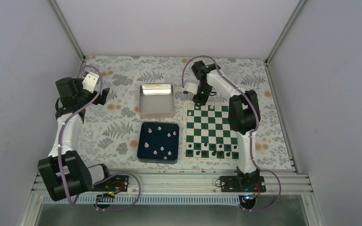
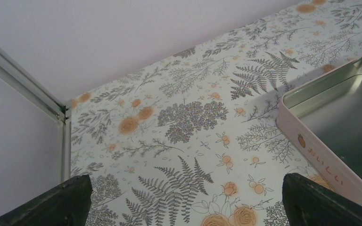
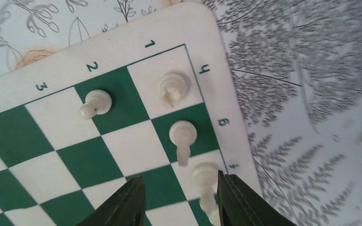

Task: Set up the chess pieces on the board
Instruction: Place the chess piece on the chessboard, then pick up the chess piece from the storage box.

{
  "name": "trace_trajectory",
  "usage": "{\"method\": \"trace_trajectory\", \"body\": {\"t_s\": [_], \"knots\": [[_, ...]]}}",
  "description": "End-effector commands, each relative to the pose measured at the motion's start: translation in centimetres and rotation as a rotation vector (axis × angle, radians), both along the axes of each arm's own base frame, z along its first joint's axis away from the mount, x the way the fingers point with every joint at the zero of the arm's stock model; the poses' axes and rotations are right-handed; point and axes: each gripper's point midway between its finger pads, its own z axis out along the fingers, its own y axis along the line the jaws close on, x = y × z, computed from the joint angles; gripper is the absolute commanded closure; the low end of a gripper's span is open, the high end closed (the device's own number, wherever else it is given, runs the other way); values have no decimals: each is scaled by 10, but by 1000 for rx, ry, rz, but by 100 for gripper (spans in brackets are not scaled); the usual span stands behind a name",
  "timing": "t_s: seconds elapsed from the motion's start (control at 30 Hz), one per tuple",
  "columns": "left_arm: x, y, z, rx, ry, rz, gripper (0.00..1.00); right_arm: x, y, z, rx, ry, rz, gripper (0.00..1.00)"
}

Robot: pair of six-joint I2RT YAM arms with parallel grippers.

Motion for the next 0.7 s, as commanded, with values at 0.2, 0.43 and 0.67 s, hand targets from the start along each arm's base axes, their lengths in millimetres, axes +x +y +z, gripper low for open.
{"method": "trace_trajectory", "body": {"t_s": [0.2,0.43,0.67], "knots": [[0,0,3,-7,-17,-6,0,-36,101,89,67,-212,215,54],[-1,-2,3,-15,-15,-17,0,-118,198,68,121,-174,485,54],[-2,-2,4,-15,-19,-17,0,-147,229,31,113,-79,537,56]]}}
